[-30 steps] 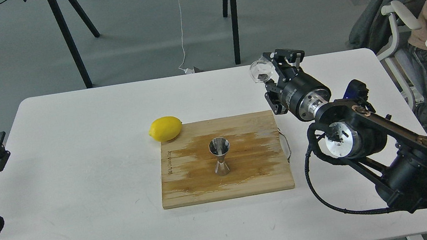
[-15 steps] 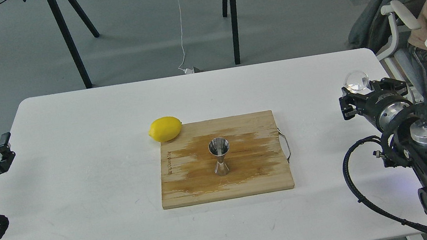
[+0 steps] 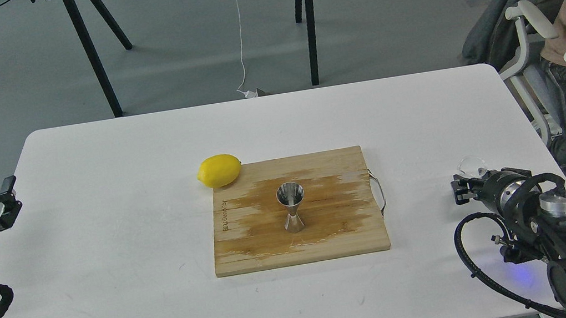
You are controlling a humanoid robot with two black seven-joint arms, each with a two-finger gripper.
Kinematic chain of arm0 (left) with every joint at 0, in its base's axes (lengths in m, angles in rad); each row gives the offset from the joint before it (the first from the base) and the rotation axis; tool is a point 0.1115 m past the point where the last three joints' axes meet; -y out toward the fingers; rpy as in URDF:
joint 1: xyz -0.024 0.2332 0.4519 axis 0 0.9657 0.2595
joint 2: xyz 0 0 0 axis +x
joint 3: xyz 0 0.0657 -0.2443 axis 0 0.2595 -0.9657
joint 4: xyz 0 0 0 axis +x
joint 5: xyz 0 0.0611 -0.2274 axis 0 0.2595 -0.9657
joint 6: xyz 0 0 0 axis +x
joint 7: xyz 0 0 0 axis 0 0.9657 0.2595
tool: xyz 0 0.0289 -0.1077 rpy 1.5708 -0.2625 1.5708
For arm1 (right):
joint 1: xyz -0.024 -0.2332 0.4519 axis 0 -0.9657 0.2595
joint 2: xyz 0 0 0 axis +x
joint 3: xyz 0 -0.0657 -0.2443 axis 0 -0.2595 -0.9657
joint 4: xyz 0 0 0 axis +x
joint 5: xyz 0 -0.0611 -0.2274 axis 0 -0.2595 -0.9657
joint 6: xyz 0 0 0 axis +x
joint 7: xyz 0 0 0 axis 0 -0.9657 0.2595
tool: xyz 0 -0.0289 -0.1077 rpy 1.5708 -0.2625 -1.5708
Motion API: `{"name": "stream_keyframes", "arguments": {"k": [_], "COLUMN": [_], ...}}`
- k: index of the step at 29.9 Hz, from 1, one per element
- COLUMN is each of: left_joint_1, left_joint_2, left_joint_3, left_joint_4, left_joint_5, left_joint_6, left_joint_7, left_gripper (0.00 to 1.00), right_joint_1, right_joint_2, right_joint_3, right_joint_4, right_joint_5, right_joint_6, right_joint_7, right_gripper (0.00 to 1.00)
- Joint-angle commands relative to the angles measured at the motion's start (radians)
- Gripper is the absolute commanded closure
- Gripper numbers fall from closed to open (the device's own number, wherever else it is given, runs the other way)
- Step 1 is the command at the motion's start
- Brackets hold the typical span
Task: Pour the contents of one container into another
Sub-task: 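Lower the glass onto the table and release it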
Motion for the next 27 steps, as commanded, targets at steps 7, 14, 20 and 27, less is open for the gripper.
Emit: {"name": "stream_keyframes", "arguments": {"k": [7, 14, 20, 27], "left_joint_1": [0.000, 0.000, 0.000, 0.000], "left_joint_2": [0.000, 0.002, 0.002, 0.002], "left_joint_3": [0.000, 0.000, 0.000, 0.000], "left_joint_4": [0.000, 0.000, 0.001, 0.001], "left_joint_5": [0.000, 0.000, 0.000, 0.000], "left_joint_6": [0.000, 0.000, 0.000, 0.000], "left_joint_7": [0.000, 0.000, 0.000, 0.000], "left_gripper": [0.01, 0.01, 0.01, 0.01], "right_joint_1": [0.009, 0.009, 0.008, 0.000], "right_joint_2": [0.009, 0.011, 0.011, 0.011], "right_joint_3": [-0.003, -0.003, -0.003, -0.029], "right_joint_4": [-0.003, -0.011, -0.008, 0.013], "right_joint_5": [-0.002, 0.000, 0.000, 0.000], "right_joint_6": [0.000, 0.000, 0.000, 0.000], "right_joint_7": [0.001, 0.000, 0.000, 0.001], "right_gripper": [0.50, 0.40, 0.29, 0.03]}}
